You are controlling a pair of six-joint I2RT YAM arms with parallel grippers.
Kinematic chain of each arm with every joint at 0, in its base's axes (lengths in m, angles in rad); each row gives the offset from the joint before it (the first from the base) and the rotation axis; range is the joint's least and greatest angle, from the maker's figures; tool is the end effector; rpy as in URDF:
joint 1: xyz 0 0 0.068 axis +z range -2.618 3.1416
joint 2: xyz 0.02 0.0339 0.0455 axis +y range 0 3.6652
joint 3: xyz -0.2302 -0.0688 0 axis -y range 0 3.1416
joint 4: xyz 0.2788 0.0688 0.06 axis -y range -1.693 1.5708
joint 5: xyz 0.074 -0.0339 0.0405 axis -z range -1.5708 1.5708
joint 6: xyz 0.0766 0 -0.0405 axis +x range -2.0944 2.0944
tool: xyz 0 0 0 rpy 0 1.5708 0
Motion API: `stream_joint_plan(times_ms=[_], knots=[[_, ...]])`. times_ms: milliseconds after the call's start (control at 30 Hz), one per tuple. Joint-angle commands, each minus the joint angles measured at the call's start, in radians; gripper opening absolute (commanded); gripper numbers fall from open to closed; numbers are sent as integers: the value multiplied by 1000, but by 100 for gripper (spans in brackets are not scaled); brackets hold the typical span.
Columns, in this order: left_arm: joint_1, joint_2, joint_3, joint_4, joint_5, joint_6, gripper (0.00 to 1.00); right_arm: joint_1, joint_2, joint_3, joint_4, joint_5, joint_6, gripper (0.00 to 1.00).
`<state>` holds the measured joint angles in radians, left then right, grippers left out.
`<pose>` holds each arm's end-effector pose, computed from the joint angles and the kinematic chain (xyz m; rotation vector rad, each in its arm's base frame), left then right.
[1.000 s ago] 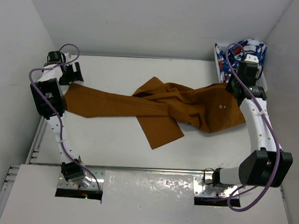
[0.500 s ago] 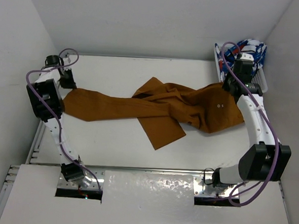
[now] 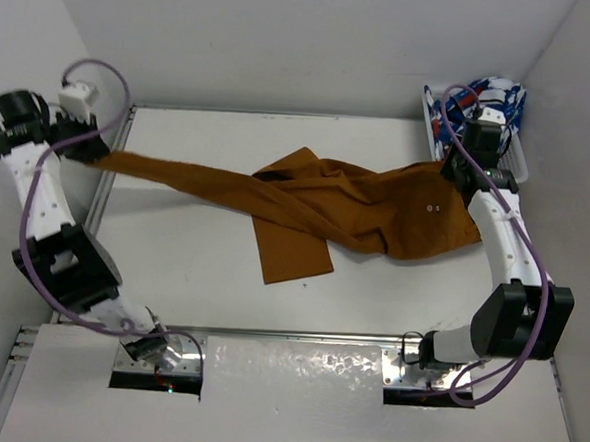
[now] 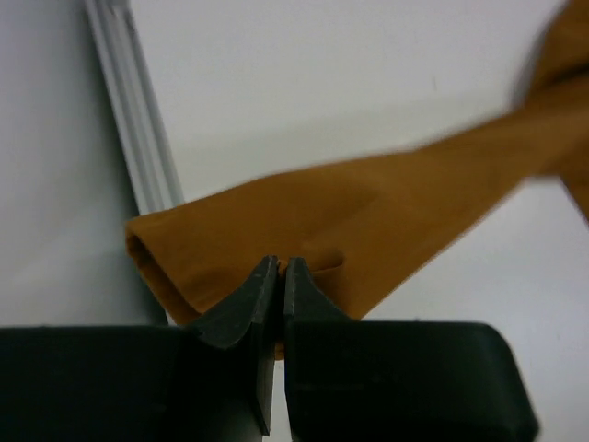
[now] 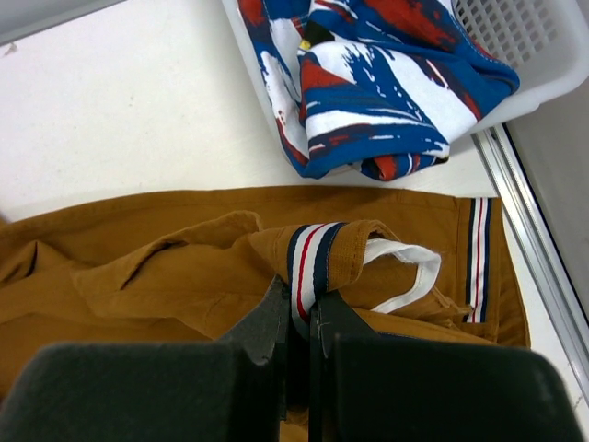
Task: Fold and stack the trousers
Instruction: Flatten the trousers out
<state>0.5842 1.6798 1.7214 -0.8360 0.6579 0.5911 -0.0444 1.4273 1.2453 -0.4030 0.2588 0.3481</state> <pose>0.3724 0.1901 0.3178 0.3079 2.1514 -0.1235 0.3943 -0.0371 0.2681 0.5614 2.0604 -0.1009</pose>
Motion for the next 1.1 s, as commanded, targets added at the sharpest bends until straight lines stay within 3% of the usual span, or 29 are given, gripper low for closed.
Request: stream_joint_plan(times_ms=[0,33,133,267,467,600,800,1067], knots=[[26,-89,-299,-161,-32,303,0,-5,-47,-23,89,10,11,0],[40,-147,-432,-147,-93,338,3,-5,-45,-29,93,5,12,0],[135,-210,-624,-141,-245,416,10,-8,-31,-29,107,-6,12,0],[212,-233,-732,-169,-377,487,28,-14,-16,-17,112,-9,5,0],[298,-198,-593,-179,-412,467,34,-37,12,13,115,-41,8,0],[287,-111,-496,-108,-409,327,52,-38,21,8,131,-67,3,0],[175,131,-421,-3,-399,122,75,-38,67,75,90,-73,-17,0],[125,244,-437,47,-414,207,76,-38,85,100,49,-43,-18,0]])
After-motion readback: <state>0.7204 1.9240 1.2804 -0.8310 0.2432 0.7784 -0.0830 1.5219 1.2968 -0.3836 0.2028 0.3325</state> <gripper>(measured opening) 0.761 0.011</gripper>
